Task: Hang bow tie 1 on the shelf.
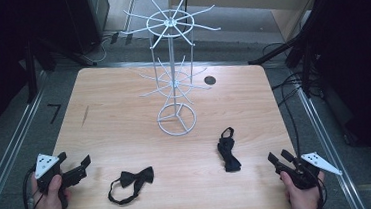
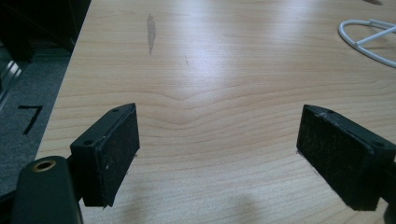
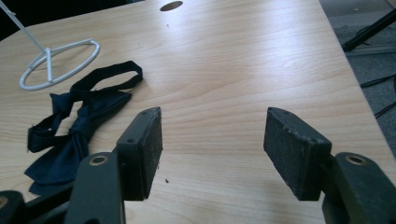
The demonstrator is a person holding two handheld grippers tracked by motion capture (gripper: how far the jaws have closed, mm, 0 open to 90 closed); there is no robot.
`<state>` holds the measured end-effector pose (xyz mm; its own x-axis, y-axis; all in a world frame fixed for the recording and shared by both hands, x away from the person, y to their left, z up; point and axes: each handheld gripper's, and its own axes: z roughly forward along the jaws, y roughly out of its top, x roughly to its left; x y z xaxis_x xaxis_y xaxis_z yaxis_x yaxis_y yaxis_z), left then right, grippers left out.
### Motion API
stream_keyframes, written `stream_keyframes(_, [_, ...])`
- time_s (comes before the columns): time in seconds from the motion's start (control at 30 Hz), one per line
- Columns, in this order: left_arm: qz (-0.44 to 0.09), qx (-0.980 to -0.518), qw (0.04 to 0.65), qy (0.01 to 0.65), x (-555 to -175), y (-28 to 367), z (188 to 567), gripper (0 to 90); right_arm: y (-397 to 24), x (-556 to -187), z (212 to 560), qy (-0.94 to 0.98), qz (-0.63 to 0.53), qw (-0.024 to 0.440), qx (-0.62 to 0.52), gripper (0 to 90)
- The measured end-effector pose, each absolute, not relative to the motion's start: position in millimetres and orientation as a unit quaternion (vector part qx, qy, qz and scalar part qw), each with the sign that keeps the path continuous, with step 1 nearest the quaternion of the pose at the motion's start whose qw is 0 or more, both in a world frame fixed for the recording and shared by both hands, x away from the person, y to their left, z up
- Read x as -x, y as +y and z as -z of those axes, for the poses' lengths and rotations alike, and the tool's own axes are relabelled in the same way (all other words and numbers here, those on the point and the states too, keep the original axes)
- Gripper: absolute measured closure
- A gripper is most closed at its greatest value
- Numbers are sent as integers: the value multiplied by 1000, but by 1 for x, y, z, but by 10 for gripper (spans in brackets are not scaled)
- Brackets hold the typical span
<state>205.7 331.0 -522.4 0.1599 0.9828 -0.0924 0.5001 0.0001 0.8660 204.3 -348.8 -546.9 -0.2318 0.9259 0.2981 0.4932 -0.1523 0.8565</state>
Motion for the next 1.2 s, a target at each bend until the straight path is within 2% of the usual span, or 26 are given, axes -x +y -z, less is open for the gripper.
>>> stream_keyframes(0.43, [-296,-647,404,575,-208,330,522,138,-307,-207,528,633,-492,219,-556,391])
stream_keyframes(1.2, [-298,-653,398,571,-210,329,522,140,-234,-236,539,675,-464,180,-545,433])
